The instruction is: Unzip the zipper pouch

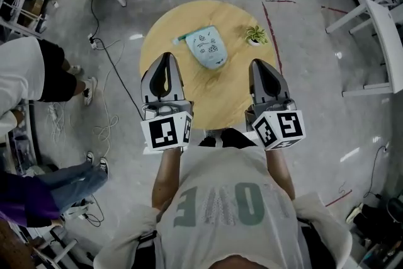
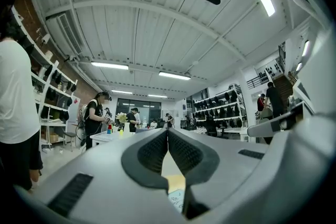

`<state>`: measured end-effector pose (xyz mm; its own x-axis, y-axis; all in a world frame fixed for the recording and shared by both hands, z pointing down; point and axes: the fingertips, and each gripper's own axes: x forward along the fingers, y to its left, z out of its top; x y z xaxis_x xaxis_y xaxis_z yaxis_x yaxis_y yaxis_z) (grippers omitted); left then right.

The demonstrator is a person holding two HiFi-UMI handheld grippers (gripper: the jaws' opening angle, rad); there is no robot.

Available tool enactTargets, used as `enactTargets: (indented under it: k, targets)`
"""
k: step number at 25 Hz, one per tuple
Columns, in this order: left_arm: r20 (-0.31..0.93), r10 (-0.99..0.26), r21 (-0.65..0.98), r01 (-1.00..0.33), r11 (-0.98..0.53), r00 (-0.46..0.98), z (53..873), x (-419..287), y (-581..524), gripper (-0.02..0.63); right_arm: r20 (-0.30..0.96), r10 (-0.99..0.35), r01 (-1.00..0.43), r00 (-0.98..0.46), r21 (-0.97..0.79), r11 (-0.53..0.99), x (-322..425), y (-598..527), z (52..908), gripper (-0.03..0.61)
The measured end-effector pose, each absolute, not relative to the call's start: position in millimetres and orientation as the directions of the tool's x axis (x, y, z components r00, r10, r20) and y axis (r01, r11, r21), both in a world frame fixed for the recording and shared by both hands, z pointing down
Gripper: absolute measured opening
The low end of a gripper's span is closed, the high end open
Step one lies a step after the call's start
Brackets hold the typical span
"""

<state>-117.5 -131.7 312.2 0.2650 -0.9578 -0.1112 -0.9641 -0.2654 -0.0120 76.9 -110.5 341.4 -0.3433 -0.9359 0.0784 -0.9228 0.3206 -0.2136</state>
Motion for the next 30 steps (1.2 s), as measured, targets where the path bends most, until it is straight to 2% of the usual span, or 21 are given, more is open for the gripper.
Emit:
enactTargets:
  k: [12,27,30]
  targets:
    - [-0.112,-0.981,-0.025,-0.988,-0.154,0.156,312.2,-137.1,-146.1,0.029,0.070,-0.910,-0.898,-0.410,-0.209,0.388,63.4,-151.7,346.6,0.031]
    - [-0.116,-0.979,-0.039,-0.986,-0.161,0.165,311.2,-123.6,-151.1,0.029,0.047,-0.864,-0.843,-0.501,-0.254,0.474,63.0,-156.1,346.5,0.032]
    - [-0.117,-0.980,-0.040,-0.986,-0.159,0.163,311.4,-123.5,-154.3,0.029,0.049,-0.848,-0.823,-0.527,-0.277,0.495,60.2,-162.1,346.9,0.053]
